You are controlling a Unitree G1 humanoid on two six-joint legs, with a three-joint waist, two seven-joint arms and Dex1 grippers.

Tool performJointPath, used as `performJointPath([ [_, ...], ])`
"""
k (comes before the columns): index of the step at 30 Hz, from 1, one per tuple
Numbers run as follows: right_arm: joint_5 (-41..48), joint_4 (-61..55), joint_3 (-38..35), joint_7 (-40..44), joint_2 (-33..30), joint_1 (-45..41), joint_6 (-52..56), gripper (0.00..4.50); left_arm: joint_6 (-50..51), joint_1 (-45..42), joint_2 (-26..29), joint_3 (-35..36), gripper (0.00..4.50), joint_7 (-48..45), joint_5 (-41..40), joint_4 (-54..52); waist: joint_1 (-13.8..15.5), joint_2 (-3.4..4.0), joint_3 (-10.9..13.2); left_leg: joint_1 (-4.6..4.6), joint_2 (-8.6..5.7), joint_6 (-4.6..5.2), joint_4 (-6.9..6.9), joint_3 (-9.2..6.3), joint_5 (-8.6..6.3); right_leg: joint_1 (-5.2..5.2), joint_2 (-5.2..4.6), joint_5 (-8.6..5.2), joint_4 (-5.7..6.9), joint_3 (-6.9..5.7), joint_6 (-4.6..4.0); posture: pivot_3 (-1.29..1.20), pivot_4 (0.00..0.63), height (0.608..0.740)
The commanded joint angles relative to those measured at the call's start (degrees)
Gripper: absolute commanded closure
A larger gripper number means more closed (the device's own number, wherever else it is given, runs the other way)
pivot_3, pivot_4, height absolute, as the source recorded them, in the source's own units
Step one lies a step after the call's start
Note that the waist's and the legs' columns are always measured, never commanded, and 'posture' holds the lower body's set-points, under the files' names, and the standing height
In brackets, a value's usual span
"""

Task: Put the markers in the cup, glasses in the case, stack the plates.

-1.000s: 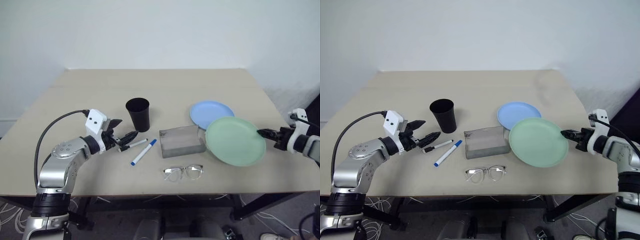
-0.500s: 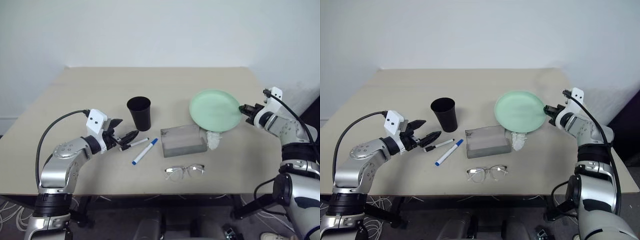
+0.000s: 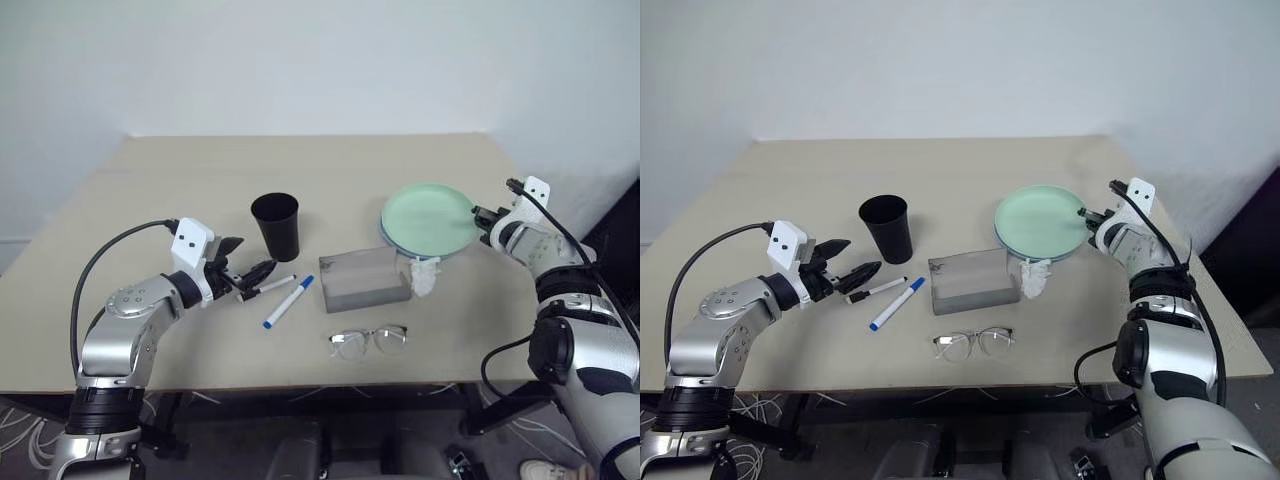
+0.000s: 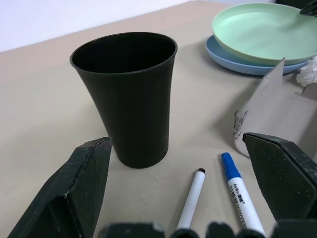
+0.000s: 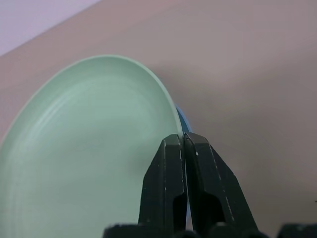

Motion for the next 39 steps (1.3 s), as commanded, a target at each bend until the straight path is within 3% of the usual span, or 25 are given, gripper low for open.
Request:
performJointPath([
  [1,-0.3,0.8,-0.9,-1.4,-0.2,-3.2,-3.0,3.8,-0.9,-0.9,0.6,1.7,0.0,-0.3,-0.5,-1.7,-0.1,0.0,0.0,0.0,0.0,0.01,0.0,0.07,0.01,-0.03,0.0,0.04,0.0,0.09,0.04,0.0,0.0,0.725],
  [7,-3.1,-1.1,3.3,3.0,-0.7,-3.3,-4.2,1.8,-0.9,-0.8,0.6,1.8,0.0,-0.4,-0.6,-1.8,-0.1,0.0,0.0,-0.02,0.01,0.13,-0.01,0.4,0.06,-0.25,0.02,0.26,0.0,0.47,0.13,0.0,0.0,0.725],
  [12,-5.6,-14.3,12.5,18.4,-3.4,2.3,1.3,0.01,-0.8,-0.6,0.6,1.9,0.0,-0.3,-0.6,-2.1,-0.1,0.0,0.0,-0.17,0.05,0.21,-0.04,0.63,0.12,-0.56,0.04,0.43,0.01,0.71,0.2,0.0,0.0,0.725],
  [20,-4.2,-39.5,21.6,34.4,-9.8,14.5,10.8,0.01,-0.7,-0.7,0.9,2.0,0.0,-0.5,-0.6,-2.1,0.0,-0.07,-0.1,-0.19,0.06,0.21,-0.06,0.64,0.1,-0.7,-0.11,0.47,-0.08,0.75,0.16,0.0,0.0,0.725],
  [25,-3.9,-48.1,24.5,39.5,-12.8,19.2,13.7,0.01,-0.6,-0.6,1.0,2.1,0.0,-0.6,-0.6,-2.1,-0.1,-0.08,-0.1,-0.19,0.13,0.2,-0.09,0.64,0.1,-0.75,-0.1,0.5,-0.11,0.74,0.12,0.0,0.0,0.725],
  [39,-8.4,-40.7,28.1,38.4,-9.6,20.3,8.3,0.01,-0.4,-0.4,1.2,2.4,0.0,-0.3,-0.6,-2.6,0.0,-0.12,-0.1,-0.34,0.13,0.22,-0.31,0.72,0.08,-0.7,-0.42,0.81,-0.84,0.33,0.21,0.0,0.0,0.725],
])
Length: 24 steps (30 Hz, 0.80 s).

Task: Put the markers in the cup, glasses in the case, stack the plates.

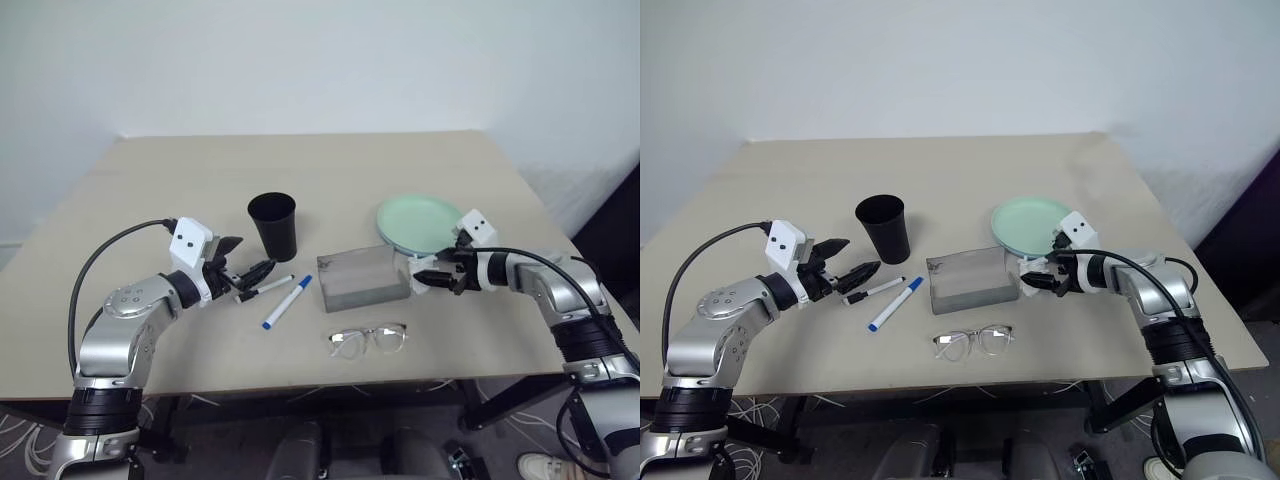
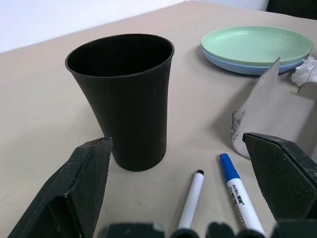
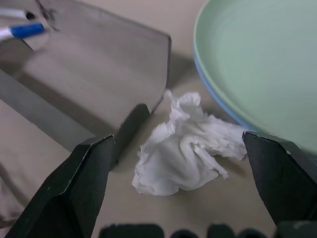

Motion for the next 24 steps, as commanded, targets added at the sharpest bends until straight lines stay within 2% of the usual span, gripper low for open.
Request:
performJointPath([
  [1,-1.6,2.3,0.1,-0.6,0.9,-1.6,-3.5,0.01,-0.3,-0.6,0.9,2.1,0.0,0.1,-0.5,-2.2,0.0,0.0,0.0,-0.02,-0.01,0.02,0.0,0.01,-0.01,-0.01,-0.01,0.0,-0.02,0.0,0.0,0.0,0.0,0.725],
  [13,-5.0,8.4,0.9,-1.2,3.4,-3.2,-9.1,0.01,0.4,-0.2,1.0,2.5,0.0,0.6,-0.7,-3.2,0.0,-0.01,0.0,-0.03,-0.01,0.03,0.02,0.03,-0.01,-0.01,0.03,0.05,-0.01,-0.02,0.06,0.0,0.0,0.725],
  [16,-5.5,9.4,0.8,-1.3,3.8,-3.5,-10.2,0.6,0.9,-0.1,0.9,2.7,0.0,0.5,-0.9,-3.7,0.0,-0.01,0.0,-0.03,-0.01,0.03,0.04,0.05,-0.01,0.0,0.04,0.05,0.0,0.0,0.07,0.0,0.0,0.725],
  [24,-5.8,10.9,0.8,-0.6,3.8,-4.5,-11.7,3.43,1.2,-0.2,0.7,2.8,0.0,0.7,-0.7,-3.8,0.0,-0.02,0.0,-0.03,0.0,0.03,0.05,0.05,-0.01,0.01,0.08,0.06,0.01,0.0,0.07,0.0,0.0,0.725],
])
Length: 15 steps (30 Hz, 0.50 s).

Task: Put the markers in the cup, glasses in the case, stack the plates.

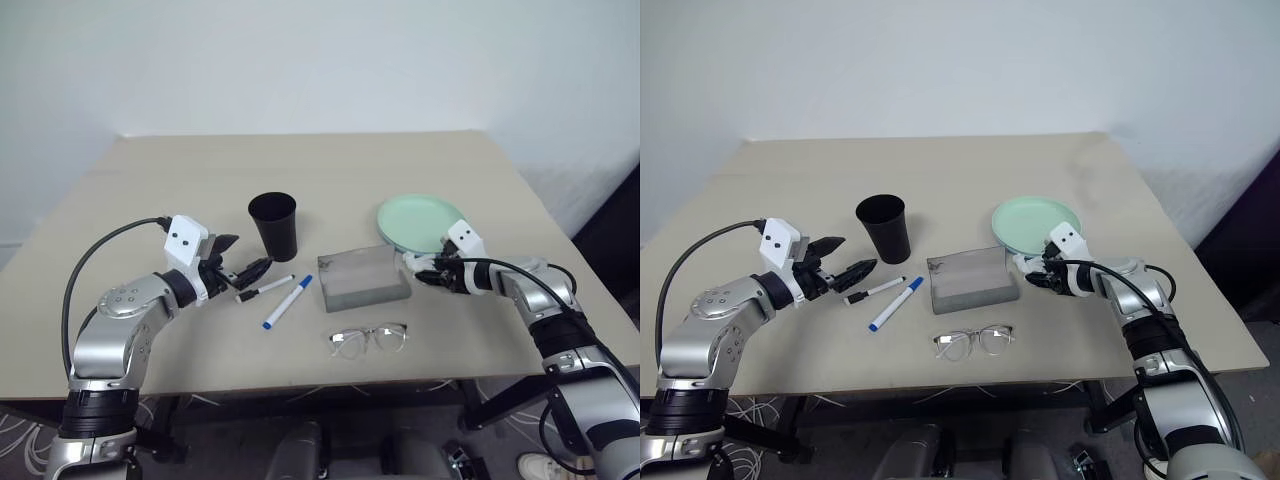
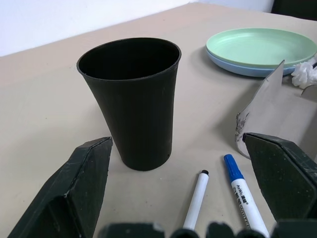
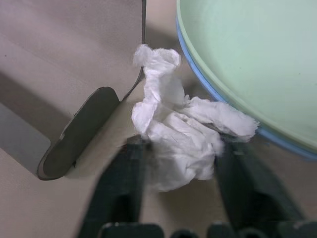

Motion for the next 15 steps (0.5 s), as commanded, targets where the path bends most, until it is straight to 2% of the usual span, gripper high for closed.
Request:
performJointPath([
  [1,-0.4,-0.6,-0.8,0.8,-0.3,-2.1,-1.4,3.81,-0.2,-0.6,0.5,1.5,0.0,0.3,-0.6,-2.2,0.0,0.0,0.0,0.0,0.0,0.0,0.01,0.0,0.0,0.0,0.0,0.0,0.0,0.0,0.0,0.0,0.0,0.725],
  [3,-0.3,-1.0,-0.9,1.4,-0.7,-2.2,-1.4,4.47,-0.2,-0.6,0.5,1.5,0.0,0.3,-0.6,-2.2,0.0,0.0,0.0,0.0,0.0,0.0,0.02,0.0,0.0,0.0,0.01,0.0,0.01,0.01,0.0,0.0,0.0,0.725],
  [10,3.1,-5.6,-2.8,8.2,-3.2,-5.1,1.0,4.47,-0.2,-0.8,0.6,1.5,0.0,0.2,-0.6,-2.1,0.0,0.0,0.0,0.0,0.0,0.01,0.08,0.01,0.01,0.01,0.02,0.02,0.03,0.02,0.03,0.0,0.0,0.725],
  [13,3.5,-3.8,-4.1,8.0,-3.1,-8.1,0.8,4.47,-0.3,-1.0,0.6,1.4,0.0,0.1,-0.5,-1.9,0.0,0.0,0.0,0.01,0.05,0.01,0.1,0.03,0.01,-0.01,0.08,0.1,0.03,0.07,0.03,0.0,0.0,0.725],
  [15,2.4,1.3,-5.2,5.1,-2.2,-12.4,-1.1,4.47,-0.4,-1.3,0.6,1.3,0.0,0.0,-0.5,-1.7,0.0,0.0,0.0,0.01,0.09,0.01,0.11,0.03,0.01,-0.02,0.11,0.12,0.03,0.05,0.0,0.0,0.0,0.725],
])
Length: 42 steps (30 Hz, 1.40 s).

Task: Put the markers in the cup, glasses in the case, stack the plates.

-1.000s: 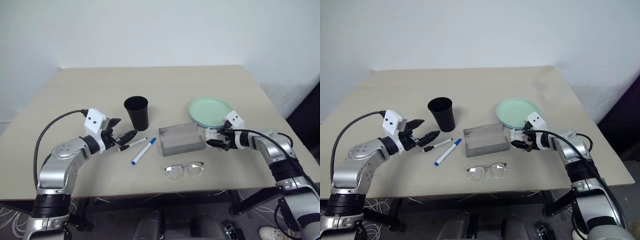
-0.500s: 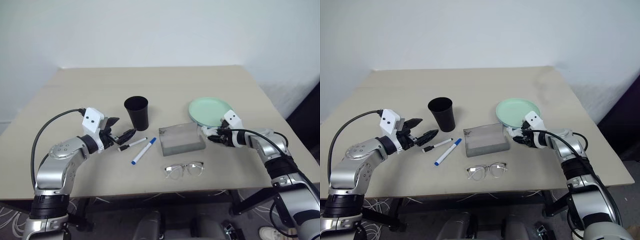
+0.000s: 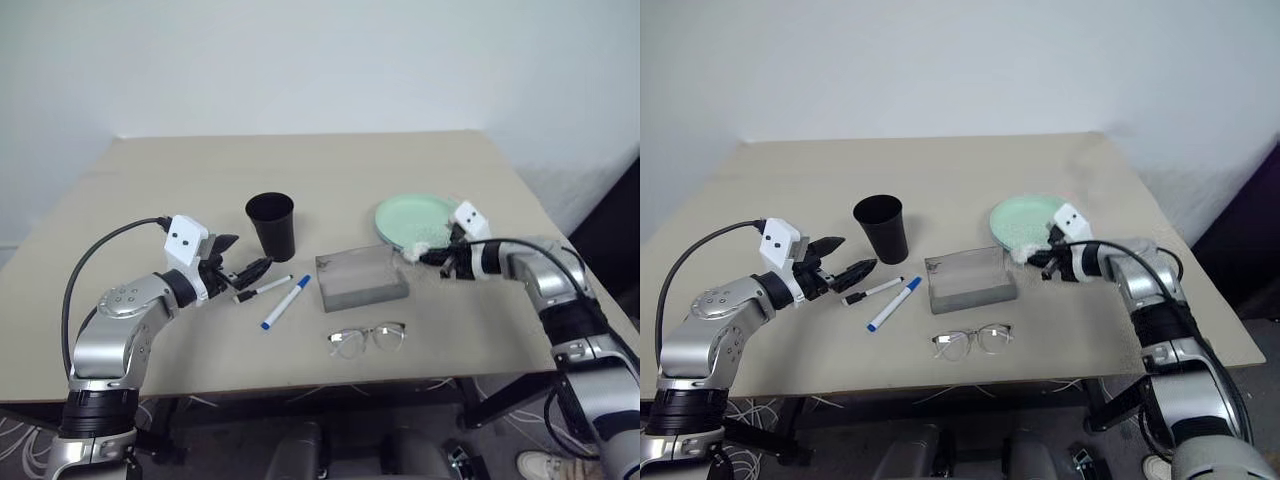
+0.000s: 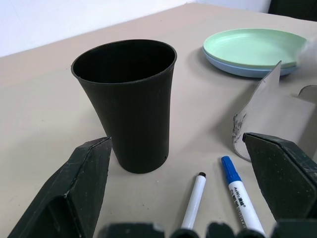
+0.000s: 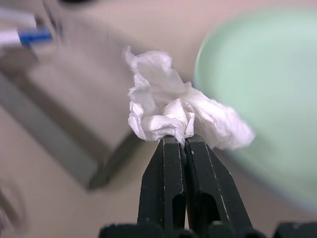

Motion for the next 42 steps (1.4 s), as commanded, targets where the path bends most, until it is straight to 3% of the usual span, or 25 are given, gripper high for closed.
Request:
performJointPath([
  [1,-1.0,6.9,-3.1,-4.6,0.8,-7.6,-3.4,4.47,-0.5,-1.4,0.6,1.3,0.0,-0.1,-0.5,-1.6,0.0,0.0,0.0,0.0,0.0,0.0,0.0,0.01,0.0,-0.02,0.0,0.03,0.0,0.01,-0.03,0.0,0.0,0.725],
  [7,-5.9,22.7,-2.3,-12.8,3.4,-15.7,-9.2,4.47,-0.6,-1.5,0.3,1.1,0.0,0.1,-0.4,-1.7,0.1,-0.02,0.0,-0.01,0.01,0.0,-0.03,0.06,0.0,-0.03,-0.02,0.11,-0.03,0.01,-0.08,0.0,0.0,0.725],
  [12,-8.1,29.6,-2.3,-14.9,4.9,-18.5,-14.6,4.47,-0.6,-1.7,0.2,1.0,0.0,0.3,-0.4,-1.8,0.0,-0.02,0.0,-0.03,0.02,0.0,-0.06,0.38,0.0,-0.08,0.12,0.13,-0.03,0.26,-0.05,0.0,0.0,0.725],
  [15,-9.2,32.4,-2.5,-16.4,5.5,-19.5,-16.8,3.86,-0.5,-1.7,-0.1,0.9,0.0,0.5,-0.5,-2.3,-0.1,-0.02,0.0,-0.02,0.13,0.03,-0.08,0.66,0.02,-0.09,0.21,0.17,-0.01,0.45,0.01,0.0,0.0,0.725],
  [26,-8.0,33.7,-7.4,-14.9,2.1,-20.9,-17.1,0.04,1.2,-4.6,-1.3,-1.5,0.0,0.3,-0.9,-4.5,-0.5,-0.02,0.0,0.0,0.44,0.09,-0.03,1.14,0.05,-0.09,0.26,0.25,0.01,0.48,0.05,0.0,0.0,0.725],
  [31,-7.7,28.6,-7.4,-9.1,-1.5,-19.4,-15.0,0.04,2.4,-7.9,-0.9,-5.0,0.0,-1.2,0.0,-5.1,-0.8,0.0,0.0,0.0,0.52,0.09,0.01,1.21,0.05,-0.09,0.31,0.26,0.01,0.5,0.05,0.0,0.0,0.725],
  [36,-5.2,16.1,-5.6,6.4,-6.2,-14.5,-13.6,0.04,3.1,-12.3,1.6,-11.9,0.0,-4.5,3.6,-6.0,-0.8,-0.01,0.0,0.01,0.57,0.09,0.02,1.19,0.05,-0.07,0.39,0.26,0.01,0.48,0.05,0.0,0.0,0.725],
  [42,1.0,6.0,-7.5,19.0,-10.6,-11.2,-9.5,0.04,5.6,-19.7,2.5,-19.3,0.0,-9.4,5.7,-6.1,-0.8,0.01,0.0,0.0,0.58,0.12,0.19,1.2,0.06,-0.02,0.39,0.3,0.02,0.47,0.13,0.0,0.0,0.725],
])
